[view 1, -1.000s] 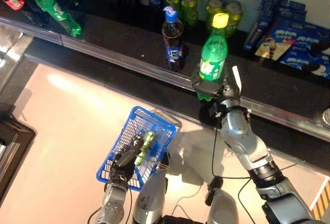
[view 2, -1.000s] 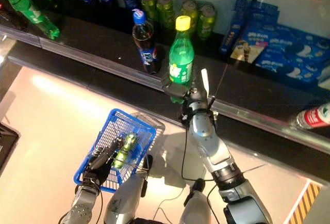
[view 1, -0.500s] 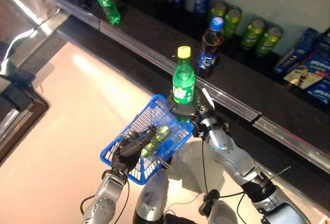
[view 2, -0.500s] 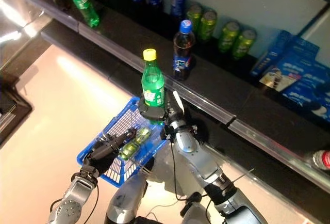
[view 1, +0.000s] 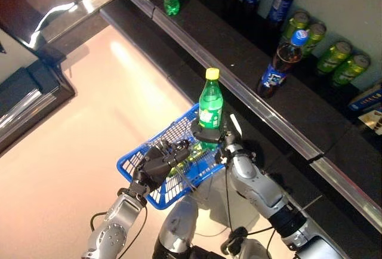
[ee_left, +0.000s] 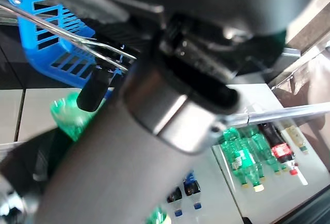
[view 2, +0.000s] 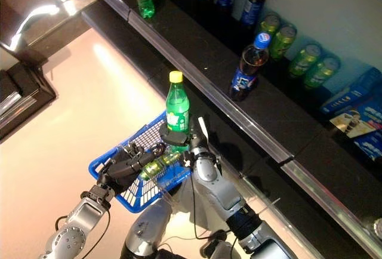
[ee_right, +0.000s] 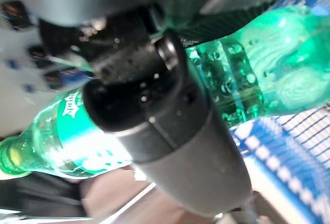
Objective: Pick up the drink and place into the basket.
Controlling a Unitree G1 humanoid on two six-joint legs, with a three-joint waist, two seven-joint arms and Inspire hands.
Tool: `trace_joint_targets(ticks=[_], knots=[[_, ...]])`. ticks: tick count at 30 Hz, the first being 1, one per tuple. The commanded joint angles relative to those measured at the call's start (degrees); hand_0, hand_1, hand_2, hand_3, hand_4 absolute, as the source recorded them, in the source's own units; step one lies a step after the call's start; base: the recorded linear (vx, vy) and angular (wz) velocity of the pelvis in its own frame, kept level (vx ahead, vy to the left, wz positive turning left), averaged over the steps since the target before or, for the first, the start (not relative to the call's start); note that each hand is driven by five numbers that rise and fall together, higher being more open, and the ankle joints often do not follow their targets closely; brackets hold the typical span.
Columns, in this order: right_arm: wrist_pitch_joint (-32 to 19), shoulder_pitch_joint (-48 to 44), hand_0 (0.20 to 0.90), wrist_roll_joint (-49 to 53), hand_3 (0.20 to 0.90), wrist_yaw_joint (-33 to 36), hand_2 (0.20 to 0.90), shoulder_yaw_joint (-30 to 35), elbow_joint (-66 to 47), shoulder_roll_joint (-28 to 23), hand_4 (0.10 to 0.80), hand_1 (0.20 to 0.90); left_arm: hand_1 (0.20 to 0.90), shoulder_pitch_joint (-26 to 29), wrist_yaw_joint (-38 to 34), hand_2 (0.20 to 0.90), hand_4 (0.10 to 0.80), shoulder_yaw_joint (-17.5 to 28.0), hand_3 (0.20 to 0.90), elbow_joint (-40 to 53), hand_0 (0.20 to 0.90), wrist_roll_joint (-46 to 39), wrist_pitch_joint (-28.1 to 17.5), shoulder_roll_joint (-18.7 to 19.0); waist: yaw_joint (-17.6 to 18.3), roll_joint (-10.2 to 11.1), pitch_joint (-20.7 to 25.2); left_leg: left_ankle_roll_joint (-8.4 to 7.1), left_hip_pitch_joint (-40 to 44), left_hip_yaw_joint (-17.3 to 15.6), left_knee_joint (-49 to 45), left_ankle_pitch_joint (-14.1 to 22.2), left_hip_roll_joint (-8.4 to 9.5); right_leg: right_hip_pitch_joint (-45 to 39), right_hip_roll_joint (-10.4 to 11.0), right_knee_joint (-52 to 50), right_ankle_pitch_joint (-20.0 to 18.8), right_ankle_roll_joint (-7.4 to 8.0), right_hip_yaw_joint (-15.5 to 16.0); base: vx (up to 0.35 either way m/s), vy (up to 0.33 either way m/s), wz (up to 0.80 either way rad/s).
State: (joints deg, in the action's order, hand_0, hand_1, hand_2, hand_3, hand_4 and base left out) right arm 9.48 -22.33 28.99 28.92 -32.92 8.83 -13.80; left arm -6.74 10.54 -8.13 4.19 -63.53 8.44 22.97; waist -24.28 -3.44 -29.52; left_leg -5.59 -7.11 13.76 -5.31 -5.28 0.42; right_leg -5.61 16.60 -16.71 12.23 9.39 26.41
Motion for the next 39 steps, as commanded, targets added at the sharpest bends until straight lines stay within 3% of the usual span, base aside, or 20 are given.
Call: trace_joint_targets(ticks=[1, 7, 18, 28, 30, 32, 39], knots=[[-11.93, -3.63, 0.300, 2.07, 0.200, -2.12, 0.300, -3.87, -0.88, 7.76, 0.100, 0.300, 0.300, 6.47, 15.06, 0.300, 0.100, 1.97, 0.200, 22.82, 0.300, -5.85, -8.61, -0.29, -1.06, 0.48, 9.72, 1.50, -0.32, 0.94, -4.31, 2.35, -0.14, 0.29, -1.68, 0.85, -4.96, -4.76, 0.83, 0.031, -0.094, 0.13], [-13.34, -4.19, 0.300, 3.94, 0.200, -4.60, 0.300, -5.19, 4.84, 10.40, 0.100, 0.300, 0.300, 8.01, 17.24, 0.300, 0.100, 0.73, 0.200, 23.39, 0.300, -5.25, -6.96, 0.05, -1.80, 0.34, 8.66, 1.57, -1.12, 1.74, -4.64, 2.36, 0.19, 0.58, -1.74, 0.96, -5.26, -4.76, 1.15, -0.006, -0.032, 0.05], [-11.54, -6.49, 0.300, 10.19, 0.200, -9.22, 0.300, -7.40, 12.51, 14.87, 0.100, 0.300, 0.300, 10.72, 17.44, 0.300, 0.100, -1.64, 0.200, 23.80, 0.300, -4.31, -6.17, -0.32, -2.65, -0.13, 6.58, 1.70, -2.55, 2.45, -4.61, 1.80, 0.78, 1.77, -1.22, 0.64, -5.88, -4.59, 1.66, -0.001, -0.003, 0.01], [-8.23, -9.60, 0.300, 31.97, 0.200, -20.76, 0.300, -7.31, 18.13, 17.82, 0.100, 0.300, 0.300, 12.27, 19.40, 0.300, 0.100, -2.00, 0.200, 22.98, 0.300, -4.48, -6.05, 1.23, -4.30, -0.33, 4.91, 2.22, -3.96, 3.16, -4.46, 1.29, 1.63, 2.54, -0.14, 0.17, -6.52, -4.11, 2.83, 0.020, 0.011, 0.06], [-8.20, -8.97, 0.300, 43.13, 0.200, -24.32, 0.300, -6.37, 19.54, 18.66, 0.100, 0.300, 0.300, 12.16, 20.11, 0.300, 0.100, -2.14, 0.200, 22.80, 0.300, -5.18, -6.65, 1.77, -4.44, -0.37, 4.37, 2.41, -4.38, 3.05, -4.48, 1.17, 1.87, 2.89, 0.28, 0.22, -7.09, -3.80, 2.89, 0.019, 0.034, 0.02], [-8.05, -8.53, 0.300, 47.92, 0.200, -26.09, 0.300, -5.76, 19.81, 19.20, 0.100, 0.300, 0.300, 11.95, 20.54, 0.300, 0.100, -2.01, 0.200, 22.87, 0.300, -6.02, -7.07, 2.25, -4.46, -0.50, 4.03, 2.60, -4.49, 2.83, -4.15, 1.03, 1.91, 3.09, 0.49, 0.39, -7.41, -3.59, 2.91, 0.011, 0.040, 0.04], [-8.70, -9.24, 0.300, 51.83, 0.200, -27.15, 0.300, -5.00, 16.70, 19.62, 0.100, 0.300, 0.300, 11.98, 25.20, 0.300, 0.100, -2.91, 0.200, 24.16, 0.300, -5.75, -5.51, 3.62, -4.27, -0.77, 2.78, 3.30, -5.58, 2.32, -3.75, 0.65, 2.37, 4.62, 1.35, 0.09, -8.33, -3.06, 2.59, -0.016, 0.021, 0.01]])
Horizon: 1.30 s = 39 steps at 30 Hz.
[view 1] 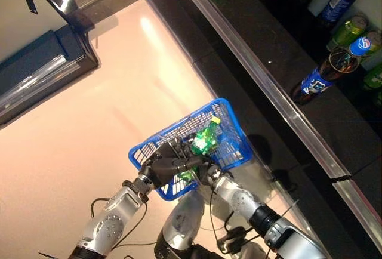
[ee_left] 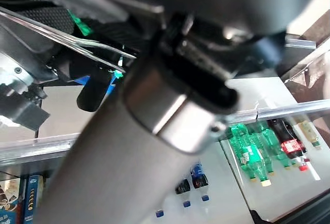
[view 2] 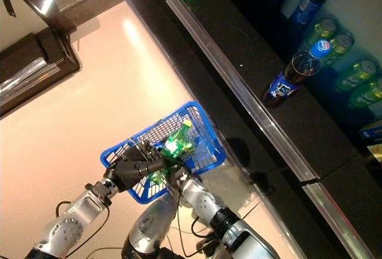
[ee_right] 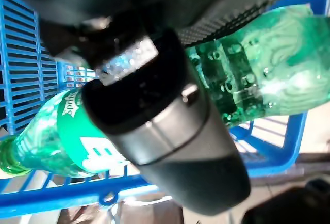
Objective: Pick up the drink and place into the basket.
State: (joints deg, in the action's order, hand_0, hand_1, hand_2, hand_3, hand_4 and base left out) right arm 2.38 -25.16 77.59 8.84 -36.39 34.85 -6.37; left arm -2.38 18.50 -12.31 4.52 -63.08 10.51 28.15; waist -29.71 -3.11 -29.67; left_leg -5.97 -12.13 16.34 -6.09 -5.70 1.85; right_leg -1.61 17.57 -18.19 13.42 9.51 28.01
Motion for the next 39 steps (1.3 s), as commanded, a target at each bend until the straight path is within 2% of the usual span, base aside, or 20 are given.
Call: trace_joint_targets(ticks=[1, 4, 10, 13, 17, 21, 22, 23, 24, 25, 26, 32, 39], knots=[[-1.75, -7.24, 0.300, 3.69, 0.200, -6.70, 0.300, -1.29, -9.34, 12.17, 0.100, 0.300, 0.300, 8.14, 17.78, 0.300, 0.100, 0.77, 0.200, 24.19, 0.300, -6.12, -7.13, -1.29, 1.20, -1.15, 2.86, 3.76, -0.56, -0.31, -2.87, 1.06, 0.92, 0.76, 0.48, 1.47, -9.55, -3.10, 1.01, 0.010, 0.038, 0.03], [-2.23, -9.40, 0.300, 5.81, 0.200, -5.93, 0.300, -0.42, -9.02, 12.03, 0.100, 0.300, 0.300, 9.30, 19.08, 0.300, 0.100, -0.20, 0.200, 24.85, 0.300, -6.01, -7.26, -0.23, 1.15, -1.20, 2.66, 3.90, -0.64, -0.41, -2.76, 0.98, 0.96, 1.00, 0.73, 1.27, -9.75, -2.93, 1.06, 0.010, 0.021, 0.01], [-1.06, -14.91, 0.300, 8.10, 0.200, -2.26, 0.300, 1.84, -8.12, 11.10, 0.100, 0.300, 0.300, 12.56, 19.18, 0.300, 0.100, -0.69, 0.200, 25.50, 0.300, -6.69, -10.66, 2.01, 0.98, -1.14, 2.49, 4.09, -0.95, -0.55, -2.93, 1.02, 1.17, 1.72, 1.49, 0.52, -10.01, -2.69, 0.88, 0.020, 0.041, 0.00], [-0.02, -16.60, 0.300, 9.76, 0.200, -1.43, 0.300, 2.88, -7.04, 10.65, 0.100, 0.300, 0.300, 13.02, 19.80, 0.300, 0.100, -0.34, 0.200, 25.56, 0.300, -7.04, -10.70, 2.29, 0.71, -1.08, 2.41, 4.22, -1.18, -0.55, -3.23, 1.08, 1.30, 1.99, 1.85, 0.01, -9.97, -2.68, 1.06, 0.007, 0.012, 0.00], [3.89, -19.21, 0.300, 12.29, 0.200, 1.26, 0.300, 4.62, -2.70, 9.79, 0.100, 0.300, 0.300, 14.05, 20.14, 0.300, 0.100, 0.47, 0.200, 25.04, 0.300, -7.68, -10.34, 2.93, 0.04, -1.05, 2.37, 4.37, -1.72, -0.40, -3.94, 1.32, 1.58, 2.67, 2.60, -1.14, -9.86, -2.65, 1.47, 0.016, 0.011, 0.00], [4.51, -21.54, 0.300, 12.48, 0.200, 2.59, 0.300, 5.97, 1.12, 9.29, 0.100, 0.300, 0.300, 15.05, 19.63, 0.300, 0.100, 0.79, 0.200, 24.81, 0.300, -7.88, -9.87, 3.30, -0.52, -0.73, 2.11, 4.36, -1.85, -0.25, -4.12, 1.46, 1.59, 2.91, 2.85, -1.68, -9.78, -2.54, 1.75, 0.014, -0.005, 0.05], [4.50, -22.46, 0.356, 12.54, 0.266, 3.65, 0.356, 6.45, 2.50, 9.26, 0.166, 0.356, 0.300, 15.37, 19.56, 0.300, 0.100, 0.98, 0.200, 24.57, 0.300, -8.41, -9.77, 3.41, -0.69, -0.59, 1.97, 4.37, -1.98, -0.26, -4.22, 1.49, 1.59, 3.03, 2.87, -1.81, -9.76, -2.54, 1.72, 0.005, -0.002, 0.07], [4.49, -22.60, 0.465, 12.56, 0.392, 3.70, 0.465, 6.56, 2.70, 9.25, 0.292, 0.465, 0.300, 15.44, 19.53, 0.300, 0.100, 1.02, 0.200, 24.53, 0.300, -8.49, -9.73, 3.44, -0.72, -0.56, 1.95, 4.37, -1.97, -0.26, -4.21, 1.50, 1.59, 3.04, 2.87, -1.82, -9.75, -2.55, 1.71, 0.014, -0.001, 0.09], [4.31, -22.93, 0.592, 12.32, 0.540, 3.97, 0.592, 7.03, 3.61, 9.12, 0.440, 0.592, 0.300, 15.56, 19.40, 0.300, 0.100, 1.24, 0.200, 24.41, 0.300, -8.70, -9.44, 3.40, -0.81, -0.48, 1.94, 4.36, -1.95, -0.23, -4.20, 1.51, 1.57, 3.04, 2.83, -1.85, -9.73, -2.56, 1.69, 0.016, -0.008, 0.05], [3.98, -23.55, 0.806, 11.47, 0.790, 4.19, 0.806, 7.87, 5.00, 9.00, 0.690, 0.806, 0.300, 15.65, 18.97, 0.300, 0.100, 1.36, 0.200, 24.39, 0.300, -8.81, -9.11, 3.33, -0.94, -0.34, 1.84, 4.39, -1.99, -0.22, -4.23, 1.62, 1.58, 3.13, 2.85, -1.95, -9.72, -2.53, 1.72, 0.015, -0.009, 0.04], [3.95, -23.67, 0.900, 11.40, 0.900, 4.28, 0.900, 8.00, 5.18, 8.98, 0.800, 0.900, 0.300, 15.69, 18.92, 0.300, 0.100, 1.35, 0.200, 24.35, 0.300, -8.71, -9.03, 3.26, -0.98, -0.28, 1.80, 4.41, -2.02, -0.23, -4.25, 1.63, 1.59, 3.16, 2.86, -1.96, -9.74, -2.52, 1.71, 0.000, 0.000, 0.00], [2.82, -25.83, 0.900, 10.33, 0.900, 4.00, 0.900, 9.65, 6.91, 8.46, 0.800, 0.900, 0.300, 16.82, 18.37, 0.300, 0.100, 2.08, 0.200, 23.29, 0.300, -8.48, -8.47, 2.77, -0.99, 0.46, 1.05, 4.69, -2.74, -0.41, -4.13, 1.57, 1.28, 4.66, 2.77, -2.75, -9.93, -2.29, 1.33, -0.031, -0.036, 0.02], [1.63, -24.51, 0.900, 7.55, 0.900, 2.82, 0.900, 9.31, 4.57, 7.02, 0.800, 0.900, 0.300, 15.75, 16.55, 0.300, 0.100, 3.35, 0.200, 22.20, 0.300, -8.96, -7.49, 0.86, -0.07, 0.89, 0.89, 4.75, -2.44, -1.11, -3.47, 1.44, 0.99, 5.64, 2.31, -2.83, -10.05, -2.38, 0.33, -0.027, 0.005, -0.01]])
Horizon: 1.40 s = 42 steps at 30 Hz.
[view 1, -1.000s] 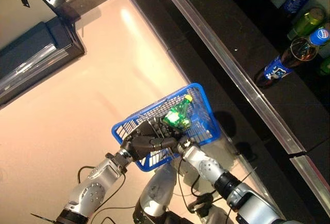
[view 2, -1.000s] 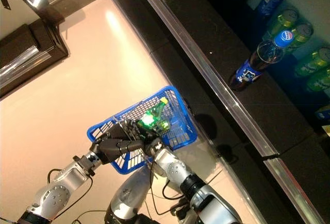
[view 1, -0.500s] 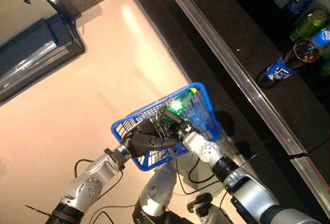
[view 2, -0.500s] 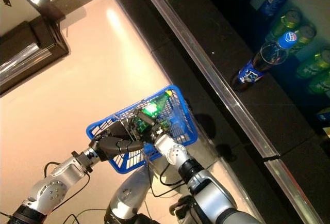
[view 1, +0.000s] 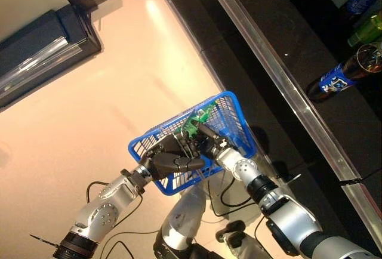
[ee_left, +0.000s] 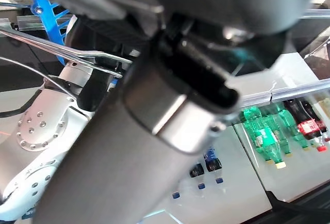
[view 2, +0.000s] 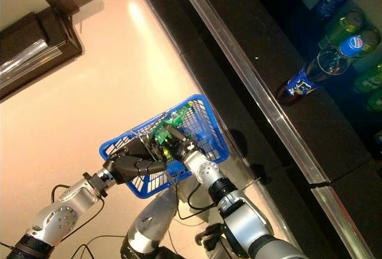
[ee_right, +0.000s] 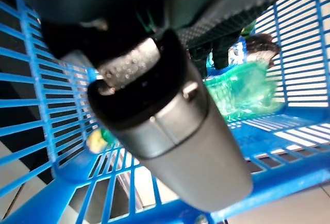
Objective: Pick up the drink and place into the basket.
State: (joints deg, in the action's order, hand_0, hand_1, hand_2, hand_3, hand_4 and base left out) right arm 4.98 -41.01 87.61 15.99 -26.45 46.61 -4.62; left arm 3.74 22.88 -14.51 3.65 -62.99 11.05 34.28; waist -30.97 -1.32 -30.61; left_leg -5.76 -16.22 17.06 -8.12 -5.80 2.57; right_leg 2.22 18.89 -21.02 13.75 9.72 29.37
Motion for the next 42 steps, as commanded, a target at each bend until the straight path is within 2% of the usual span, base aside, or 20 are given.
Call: trace_joint_targets(ticks=[1, 3, 10, 15, 19, 20, 21, 23, 28, 30, 31, 37, 38, 40, 42], knots=[[-0.98, -8.39, 0.900, -2.49, 0.900, -4.42, 0.900, -0.65, -7.48, 5.11, 0.800, 0.900, 0.300, 9.51, 11.56, 0.300, 0.100, 5.66, 0.200, 22.83, 0.300, -9.46, -7.73, -5.45, 1.28, -0.86, 1.92, 4.54, 1.74, -1.91, -1.33, 1.53, 0.24, 1.81, 0.99, 0.01, -10.39, -2.56, -1.09, 0.000, 0.000, 0.00], [-1.94, -7.13, 0.900, -3.85, 0.900, -3.92, 0.900, -0.84, -9.49, 5.07, 0.800, 0.900, 0.300, 9.21, 9.88, 0.300, 0.100, 6.32, 0.200, 21.46, 0.300, -10.64, -6.82, -6.36, 1.75, -0.43, 2.03, 4.63, 2.03, -2.33, -1.03, 1.63, 0.08, 1.82, 0.98, -0.05, -10.41, -2.55, -1.18, 0.000, 0.000, 0.00], [-3.75, -3.48, 0.900, -8.09, 0.900, -2.31, 0.900, -1.44, -15.93, 2.68, 0.800, 0.900, 0.300, 7.59, 8.96, 0.300, 0.100, 7.04, 0.200, 20.85, 0.300, -10.25, -8.25, -7.33, 3.16, 0.02, 1.40, 4.80, 1.94, -3.65, -1.13, 1.82, -0.36, 2.55, 0.81, -0.17, -10.56, -2.37, -2.09, -0.003, 0.002, -0.01], [-4.13, 3.85, 0.900, -16.25, 0.900, -2.66, 0.900, -1.51, -27.23, -0.16, 0.800, 0.900, 0.300, 6.09, 6.19, 0.300, 0.100, 9.30, 0.200, 19.06, 0.300, -9.07, -11.67, -7.29, 5.17, 1.43, 0.98, 4.86, 2.00, -4.86, -0.66, 1.88, -1.02, 2.90, 0.20, 0.59, -11.14, -2.20, -3.18, -0.031, 0.002, -0.12], [-1.62, 11.67, 0.900, -23.29, 0.900, -4.32, 0.900, -1.65, -36.37, -3.21, 0.800, 0.900, 0.300, 4.03, 4.28, 0.300, 0.100, 11.30, 0.200, 16.10, 0.300, -7.74, -14.98, -8.13, 7.40, 3.03, 0.86, 4.96, 2.01, -6.15, -0.39, 2.09, -1.88, 3.90, -0.68, 0.82, -11.36, -2.04, -4.83, -0.067, -0.012, -0.16], [-0.82, 14.92, 0.900, -24.85, 0.900, -6.99, 0.900, -1.34, -39.60, -5.29, 0.800, 0.900, 0.300, 3.25, 3.40, 0.300, 0.100, 12.30, 0.200, 14.84, 0.300, -8.61, -15.67, -8.53, 8.25, 3.46, 0.94, 5.16, 1.41, -6.75, -0.28, 0.88, -2.18, 4.31, -1.06, 1.64, -12.67, -2.50, -4.75, -0.031, -0.030, -0.19], [-0.56, 15.70, 0.900, -25.05, 0.900, -7.83, 0.900, -1.34, -40.36, -5.74, 0.800, 0.900, 0.300, 2.98, 3.24, 0.300, 0.100, 12.59, 0.200, 14.31, 0.300, -8.79, -15.84, -8.68, 8.48, 3.88, 1.08, 4.91, 2.13, -6.92, -0.17, 2.12, -2.44, 3.96, -1.30, 1.40, -11.54, -1.95, -5.40, -0.102, -0.016, -0.23], [0.01, 19.57, 0.900, -23.14, 0.900, -12.41, 0.900, -0.92, -44.94, -7.92, 0.800, 0.900, 0.300, 1.93, 1.95, 0.300, 0.100, 13.99, 0.200, 11.13, 0.300, -8.76, -17.91, -9.33, 9.67, 4.60, 1.51, 4.97, 1.99, -7.74, 0.16, 1.02, -3.00, 4.11, -1.93, 2.55, -12.97, -2.29, -5.51, -0.047, -0.028, -0.20], [-1.65, 26.17, 0.900, -21.13, 0.900, -19.89, 0.900, 0.61, -48.96, -8.44, 0.800, 0.900, 0.300, -0.62, 0.47, 0.300, 0.100, 16.00, 0.200, 6.44, 0.300, -5.33, -23.45, -10.46, 11.44, 5.69, 2.78, 4.61, 3.19, -9.26, 0.81, 1.39, -4.12, 3.28, -3.14, 4.61, -13.16, -2.21, -6.85, -0.016, -0.049, -0.20], [-1.95, 28.53, 0.900, -21.14, 0.900, -22.37, 0.900, 1.32, -49.28, -8.47, 0.800, 0.900, 0.300, -1.45, -1.36, 0.300, 0.100, 16.54, 0.200, 4.99, 0.300, -2.40, -25.58, -10.79, 12.08, 5.97, 3.36, 4.43, 3.80, -9.73, 1.23, 1.49, -4.47, 2.95, -3.47, 5.38, -13.30, -2.10, -7.41, -0.012, -0.044, -0.13], [-1.75, 32.00, 0.900, -20.44, 0.900, -25.88, 0.900, 2.08, -49.94, -8.58, 0.800, 0.900, 0.300, -3.03, -4.07, 0.300, 0.100, 17.25, 0.200, 3.07, 0.300, 0.19, -27.24, -11.08, 12.96, 6.34, 4.37, 4.17, 4.86, -10.26, 1.88, 1.48, -4.94, 2.19, -4.10, 6.84, -13.60, -1.92, -8.26, 0.002, -0.063, -0.13], [0.48, 42.76, 0.900, -23.62, 0.900, -35.40, 0.900, 6.27, -45.32, -8.61, 0.800, 0.900, 0.300, -8.94, -8.92, 0.300, 0.100, 19.74, 0.200, -8.31, 0.300, 1.62, -29.93, -13.33, 17.42, 7.14, 9.62, 3.31, 9.03, -12.82, 5.35, 0.82, -7.04, -0.10, -5.42, 11.15, -14.36, -1.40, -11.73, 0.007, -0.034, -0.21], [1.43, 45.99, 0.900, -24.68, 0.900, -39.52, 0.900, 7.82, -42.58, -9.01, 0.800, 0.900, 0.300, -10.29, -9.58, 0.300, 0.100, 20.27, 0.200, -13.92, 0.300, 2.24, -30.79, -14.03, 19.11, 7.28, 11.71, 2.91, 10.70, -14.17, 6.91, 0.51, -7.89, -1.05, -5.64, 12.66, -14.70, -1.14, -12.96, 0.039, -0.009, -0.32], [1.54, 48.07, 0.900, -26.79, 0.900, -41.63, 0.900, 9.46, -38.80, -9.29, 0.800, 0.900, 0.300, -11.16, -13.19, 0.300, 0.100, 20.04, 0.200, -19.40, 0.300, 4.96, -31.33, -14.40, 20.59, 7.19, 13.73, 2.39, 12.73, -15.92, 8.82, 0.24, -8.81, -2.25, -5.80, 14.37, -15.09, -0.96, -14.34, 0.050, -0.012, -0.38], [1.46, 49.69, 0.900, -28.65, 0.900, -42.41, 0.900, 10.95, -35.17, -9.56, 0.800, 0.900, 0.300, -11.63, -15.50, 0.300, 0.100, 20.20, 0.200, -24.86, 0.300, 4.61, -29.87, -15.31, 22.01, 6.86, 16.14, 1.93, 14.20, -17.37, 10.43, -0.18, -9.59, -3.28, -5.78, 16.21, -15.69, -0.91, -15.20, 0.057, 0.004, -0.35]])
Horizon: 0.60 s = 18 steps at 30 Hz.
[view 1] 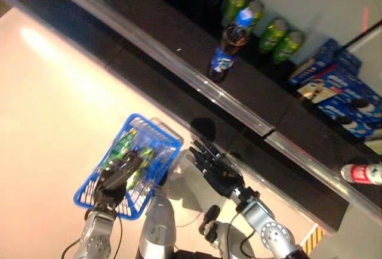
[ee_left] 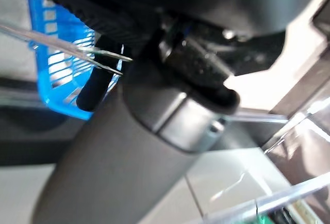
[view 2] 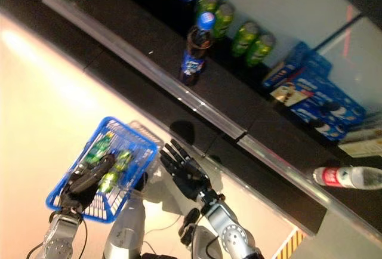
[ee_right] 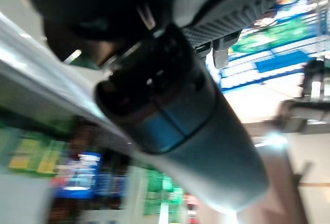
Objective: Pick up the drink and place into the basket.
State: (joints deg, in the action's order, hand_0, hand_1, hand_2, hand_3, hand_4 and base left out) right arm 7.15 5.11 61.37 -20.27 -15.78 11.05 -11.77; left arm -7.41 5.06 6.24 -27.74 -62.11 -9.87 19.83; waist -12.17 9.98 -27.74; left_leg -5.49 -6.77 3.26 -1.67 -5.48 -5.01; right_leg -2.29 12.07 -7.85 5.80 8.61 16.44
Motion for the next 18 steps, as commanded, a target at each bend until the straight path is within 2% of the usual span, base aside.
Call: trace_joint_targets(ticks=[1, 6, 9, 11, 12, 14, 18], knots=[[-0.60, 4.21, 0.900, -3.00, 0.900, -7.10, 0.900, 1.27, 2.58, -2.12, 0.800, 0.900, 0.300, -0.88, 0.69, 0.300, 0.100, -0.37, 0.200, 4.06, 0.300, 4.04, -8.16, -1.46, 3.73, -4.71, 14.39, 1.36, 5.59, -4.28, 4.74, -0.62, -2.40, 0.67, 1.05, 3.88, -7.94, 0.22, -2.66, 0.072, 0.009, -0.36], [-3.14, 5.23, 0.900, -4.92, 0.900, -6.20, 0.900, 4.38, 13.24, 0.86, 0.800, 0.900, 0.300, -1.05, -0.78, 0.300, 0.100, 0.46, 0.200, -10.28, 0.300, 5.15, -5.95, -5.06, 6.17, -6.09, 18.58, 0.55, 8.41, -6.84, 6.67, -0.46, -3.65, -1.65, 1.32, 7.17, -9.00, 0.47, -3.94, 0.050, -0.001, -0.27], [-7.49, 3.53, 0.900, -13.76, 0.900, -3.93, 0.900, 6.81, 26.03, 1.44, 0.800, 0.900, 0.300, 0.15, -1.93, 0.300, 0.100, 1.85, 0.200, -20.23, 0.300, 6.26, -1.94, -6.83, 7.88, -6.98, 21.16, -0.22, 9.63, -8.63, 6.67, 0.30, -4.83, -3.02, 1.22, 9.00, -9.32, 0.36, -4.47, 0.040, -0.025, -0.17], [-9.03, 2.56, 0.900, -18.18, 0.900, -1.85, 0.900, 7.11, 29.80, 1.26, 0.800, 0.900, 0.300, 0.86, -2.19, 0.300, 0.100, 1.95, 0.200, -23.47, 0.300, 7.49, -0.51, -7.02, 8.18, -7.17, 21.67, -0.44, 9.90, -9.05, 6.67, 0.45, -5.11, -3.35, 1.24, 9.40, -9.47, 0.34, -4.43, 0.014, -0.035, -0.05], [-12.61, 0.70, 0.900, -27.16, 0.900, 3.25, 0.900, 7.45, 37.80, 0.62, 0.800, 0.900, 0.300, 2.45, -3.18, 0.300, 0.100, 2.16, 0.200, -29.49, 0.300, 9.59, 0.88, -7.11, 8.53, -7.51, 22.58, -0.78, 10.34, -9.71, 6.67, 0.78, -5.38, -3.97, 1.37, 9.77, -9.45, 0.37, -4.06, 0.018, -0.037, -0.07], [-14.43, -0.55, 0.900, -35.02, 0.900, 8.71, 0.900, 6.96, 44.02, 0.14, 0.800, 0.900, 0.300, 3.68, -3.63, 0.300, 0.100, 2.75, 0.200, -34.60, 0.300, 11.73, 1.80, -7.28, 8.72, -7.78, 23.18, -0.89, 10.84, -9.91, 6.67, 1.19, -5.46, -4.55, 1.54, 10.04, -9.39, 0.40, -3.63, 0.014, -0.024, -0.12], [-15.28, -0.95, 0.900, -40.03, 0.900, 14.35, 0.900, 8.23, 52.43, 0.43, 0.800, 0.900, 0.300, 4.78, -3.72, 0.300, 0.100, 2.90, 0.200, -41.47, 0.300, 14.61, 3.54, -7.41, 9.33, -8.14, 24.29, -0.94, 11.30, -10.55, 6.67, 1.72, -5.44, -4.90, 1.82, 10.73, -9.61, 0.58, -3.41, -0.005, -0.020, -0.10]])
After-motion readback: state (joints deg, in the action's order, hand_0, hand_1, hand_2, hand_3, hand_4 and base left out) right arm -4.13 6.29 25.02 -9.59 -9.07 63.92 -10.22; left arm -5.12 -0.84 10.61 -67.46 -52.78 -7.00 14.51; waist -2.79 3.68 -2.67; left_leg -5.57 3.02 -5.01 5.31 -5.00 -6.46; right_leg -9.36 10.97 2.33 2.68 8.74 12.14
